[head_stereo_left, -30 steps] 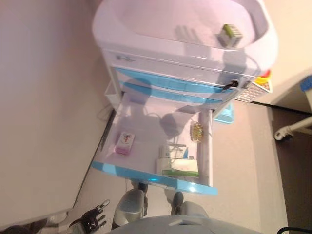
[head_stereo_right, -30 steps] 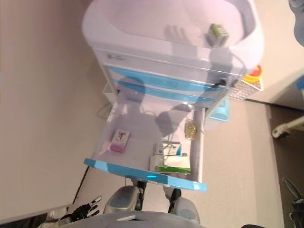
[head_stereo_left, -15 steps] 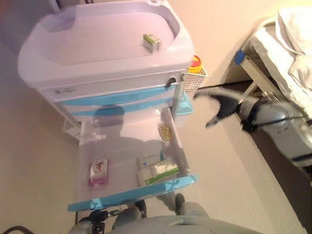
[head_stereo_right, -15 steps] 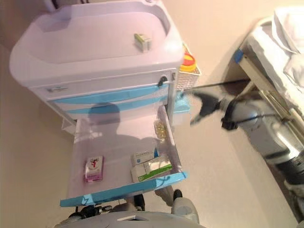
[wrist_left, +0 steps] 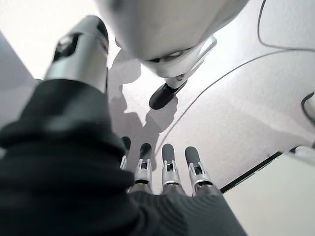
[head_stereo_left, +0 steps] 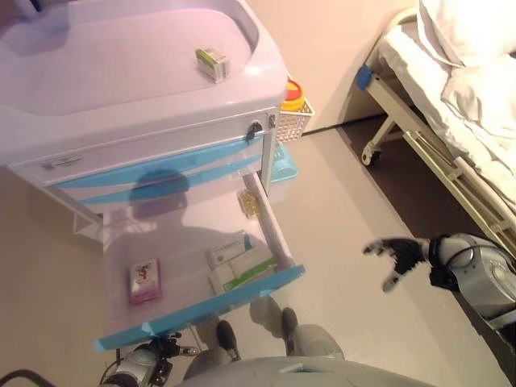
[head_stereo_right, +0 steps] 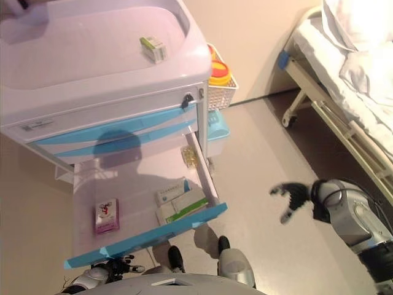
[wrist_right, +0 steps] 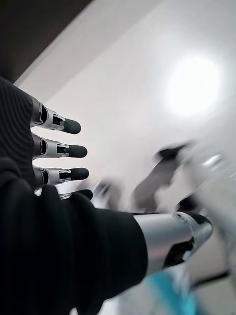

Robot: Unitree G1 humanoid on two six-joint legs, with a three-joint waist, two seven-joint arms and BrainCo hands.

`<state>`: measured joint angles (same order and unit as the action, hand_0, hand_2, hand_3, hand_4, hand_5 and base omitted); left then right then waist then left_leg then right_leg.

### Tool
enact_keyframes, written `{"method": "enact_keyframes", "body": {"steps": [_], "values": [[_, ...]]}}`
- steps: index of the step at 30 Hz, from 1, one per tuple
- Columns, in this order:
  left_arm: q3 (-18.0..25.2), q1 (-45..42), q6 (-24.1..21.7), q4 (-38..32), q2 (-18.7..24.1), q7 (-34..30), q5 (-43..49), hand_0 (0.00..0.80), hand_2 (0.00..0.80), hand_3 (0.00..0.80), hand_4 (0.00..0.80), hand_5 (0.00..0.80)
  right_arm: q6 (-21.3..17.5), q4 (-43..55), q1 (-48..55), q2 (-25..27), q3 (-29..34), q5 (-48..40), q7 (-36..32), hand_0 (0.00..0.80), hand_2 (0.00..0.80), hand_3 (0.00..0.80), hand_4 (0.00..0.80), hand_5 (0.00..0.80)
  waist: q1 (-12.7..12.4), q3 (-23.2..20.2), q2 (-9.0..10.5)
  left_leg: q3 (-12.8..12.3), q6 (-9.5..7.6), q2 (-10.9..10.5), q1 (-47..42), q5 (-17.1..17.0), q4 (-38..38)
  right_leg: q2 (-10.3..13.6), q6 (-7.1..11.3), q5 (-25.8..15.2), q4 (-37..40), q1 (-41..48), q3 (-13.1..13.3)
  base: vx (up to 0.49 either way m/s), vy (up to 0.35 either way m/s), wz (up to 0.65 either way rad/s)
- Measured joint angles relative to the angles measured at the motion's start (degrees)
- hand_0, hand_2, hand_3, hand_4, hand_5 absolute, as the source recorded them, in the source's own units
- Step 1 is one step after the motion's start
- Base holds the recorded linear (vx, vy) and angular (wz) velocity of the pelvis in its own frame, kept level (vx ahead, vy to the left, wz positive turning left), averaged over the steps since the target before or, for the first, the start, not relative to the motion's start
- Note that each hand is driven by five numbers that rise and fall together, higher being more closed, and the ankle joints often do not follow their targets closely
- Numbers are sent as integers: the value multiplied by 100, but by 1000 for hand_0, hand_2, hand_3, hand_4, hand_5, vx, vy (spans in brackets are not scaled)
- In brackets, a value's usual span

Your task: Open the drawer and pick up the medicine

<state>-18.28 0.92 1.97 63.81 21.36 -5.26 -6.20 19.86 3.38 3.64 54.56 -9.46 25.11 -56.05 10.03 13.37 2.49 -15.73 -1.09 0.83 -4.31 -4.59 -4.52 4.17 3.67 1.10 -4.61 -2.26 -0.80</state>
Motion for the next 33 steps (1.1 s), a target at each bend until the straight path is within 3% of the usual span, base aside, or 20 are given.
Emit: {"method": "enact_keyframes", "body": {"steps": [6,11,18,23,33], "values": [[-192,466,-99,-1,456,-156,193,0,0,0,0,0,6,-1388,232,-542,-122,134,-176,0,0,0,0,0,153,261,-35,-126,11,12,-64,13,4,-65,-8,-6,-52,-32,121,25,58,-12],[-250,1020,-91,-6,918,-450,172,0,0,0,0,0,5,-2552,229,-850,-485,-134,984,0,0,0,0,0,291,425,-108,-235,19,-7,-117,49,5,-54,-6,-4,-124,-53,209,12,101,-10],[-246,1849,-85,-43,1257,-757,110,0,0,0,0,0,-41,-2891,311,-1247,-506,-991,2116,0,0,0,0,0,575,623,-316,-399,40,-20,-139,89,10,-88,-6,-7,-203,-158,409,-7,93,-14],[-248,2284,-84,0,1446,-778,9,0,0,0,0,0,-104,-3181,267,-1282,-673,-1368,2952,0,0,0,0,0,696,656,-348,-520,35,-22,-130,126,29,-108,-34,-28,-248,-233,509,-19,76,-12],[-211,2745,26,328,1764,-761,-515,0,0,0,0,0,-275,-3632,269,-1506,-724,-1517,3669,0,0,0,0,0,737,733,-395,-531,36,-63,-131,179,99,-88,-32,-26,-285,-218,516,-2,15,-1]]}}
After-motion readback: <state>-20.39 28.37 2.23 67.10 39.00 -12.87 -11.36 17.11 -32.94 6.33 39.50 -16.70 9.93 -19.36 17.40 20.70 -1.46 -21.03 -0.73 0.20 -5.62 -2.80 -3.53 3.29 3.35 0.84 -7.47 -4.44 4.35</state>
